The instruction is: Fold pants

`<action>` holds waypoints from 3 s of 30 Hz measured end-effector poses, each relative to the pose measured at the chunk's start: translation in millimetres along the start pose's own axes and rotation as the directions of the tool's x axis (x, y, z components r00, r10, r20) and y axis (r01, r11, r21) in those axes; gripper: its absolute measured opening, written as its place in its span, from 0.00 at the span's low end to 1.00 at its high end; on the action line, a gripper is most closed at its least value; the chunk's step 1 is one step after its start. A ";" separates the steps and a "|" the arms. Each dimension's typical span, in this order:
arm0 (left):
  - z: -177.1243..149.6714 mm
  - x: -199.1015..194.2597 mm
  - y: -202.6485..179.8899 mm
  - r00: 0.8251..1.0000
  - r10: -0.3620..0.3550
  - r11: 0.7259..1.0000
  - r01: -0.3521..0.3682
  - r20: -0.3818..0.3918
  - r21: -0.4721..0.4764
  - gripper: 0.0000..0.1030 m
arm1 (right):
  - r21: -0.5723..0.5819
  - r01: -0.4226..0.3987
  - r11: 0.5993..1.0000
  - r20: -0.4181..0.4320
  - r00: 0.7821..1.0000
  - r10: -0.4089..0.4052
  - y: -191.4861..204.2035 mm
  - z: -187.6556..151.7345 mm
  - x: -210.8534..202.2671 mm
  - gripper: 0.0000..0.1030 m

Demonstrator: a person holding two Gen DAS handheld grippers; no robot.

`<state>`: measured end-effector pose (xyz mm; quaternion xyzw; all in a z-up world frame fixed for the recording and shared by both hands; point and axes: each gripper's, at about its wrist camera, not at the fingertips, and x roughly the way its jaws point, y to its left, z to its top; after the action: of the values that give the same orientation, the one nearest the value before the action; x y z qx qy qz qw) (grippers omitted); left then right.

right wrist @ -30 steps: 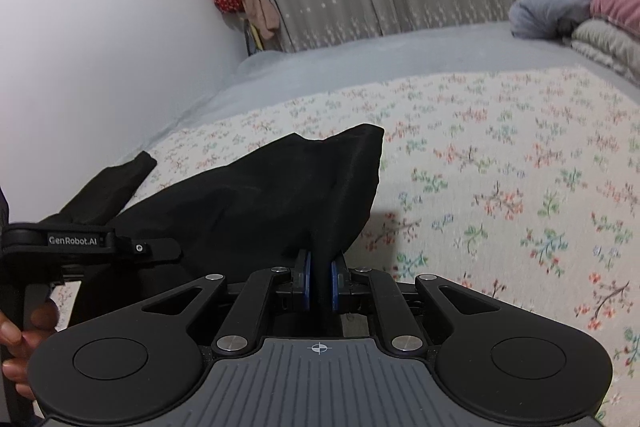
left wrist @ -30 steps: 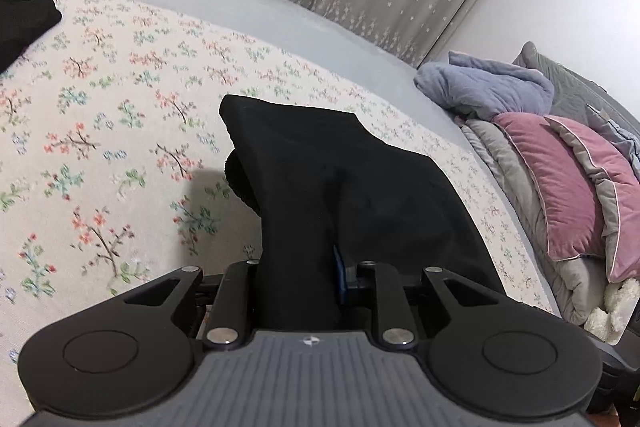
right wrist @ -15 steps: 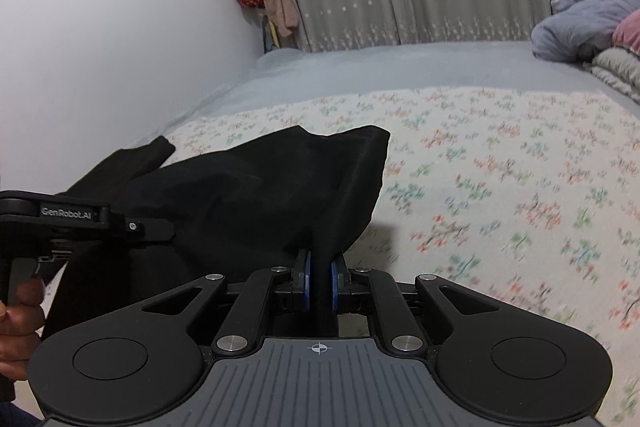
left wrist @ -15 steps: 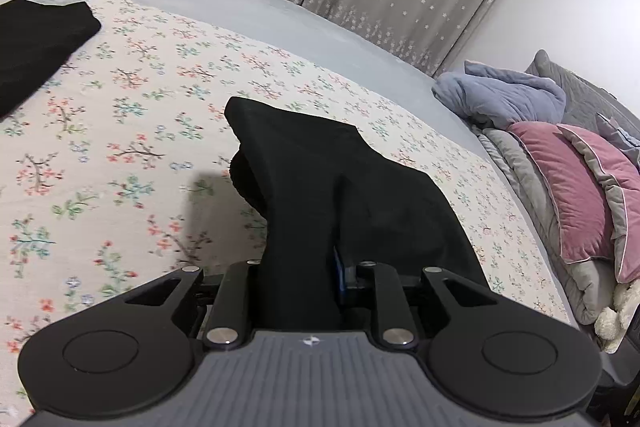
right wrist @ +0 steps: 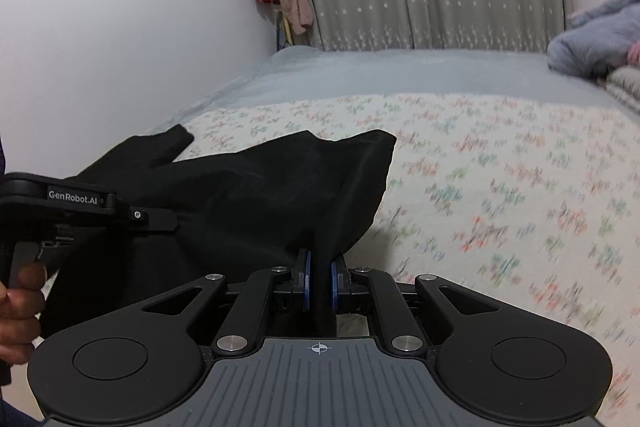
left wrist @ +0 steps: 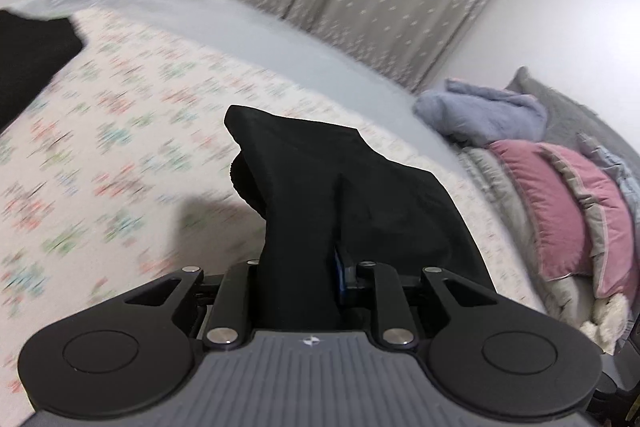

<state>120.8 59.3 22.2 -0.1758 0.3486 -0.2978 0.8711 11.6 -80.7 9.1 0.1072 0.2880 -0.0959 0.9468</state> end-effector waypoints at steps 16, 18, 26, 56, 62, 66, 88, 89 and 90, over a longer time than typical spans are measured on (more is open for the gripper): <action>-30.3 173.9 -111.1 0.992 0.016 0.997 -0.006 -0.125 0.081 0.39 | 0.042 0.205 0.978 -0.047 0.978 -0.203 -157.4 29.4 23.4 0.10; -41.4 188.7 -108.4 0.983 0.104 0.992 -0.093 -0.150 0.081 0.54 | 0.105 0.197 0.975 -0.122 0.975 -0.184 -182.5 14.8 44.8 0.10; -47.0 184.1 -107.3 0.980 0.149 0.985 -0.135 -0.131 0.108 0.66 | 0.225 0.200 0.954 -0.286 0.949 -0.132 -218.2 9.9 74.6 0.33; -76.7 141.4 -97.0 0.963 0.186 0.979 -0.165 -0.197 0.117 0.76 | -0.029 0.193 0.981 -0.254 0.948 -0.193 -150.6 -19.8 48.9 0.47; -73.8 79.1 -124.8 0.972 0.226 0.964 -0.213 -0.070 0.160 1.00 | 0.004 0.181 0.983 -0.193 0.965 -0.177 -139.7 -27.9 -4.3 0.64; -97.0 28.1 -147.3 0.961 0.275 0.935 -0.275 0.034 0.223 1.00 | 0.010 0.166 0.986 -0.141 0.977 -0.163 -121.9 -39.7 -41.8 0.75; -173.5 -25.4 -155.2 0.929 0.321 0.887 -0.363 0.182 0.286 1.00 | 0.070 0.196 0.978 0.039 0.979 -0.199 -104.2 -92.3 -135.7 0.99; -175.0 -27.0 -155.8 0.928 0.324 0.888 -0.366 0.184 0.280 1.00 | 0.073 0.192 0.979 0.039 0.980 -0.195 -104.3 -91.7 -133.2 0.99; -174.7 -26.2 -154.8 0.927 0.328 0.888 -0.368 0.182 0.276 1.00 | 0.081 0.182 0.980 0.039 0.982 -0.185 -104.9 -91.7 -131.5 0.99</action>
<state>-80.1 -58.9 -6.5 0.0075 0.2668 -0.1746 0.9478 -169.3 -141.9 -6.5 0.1143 0.2709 -0.1962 0.9355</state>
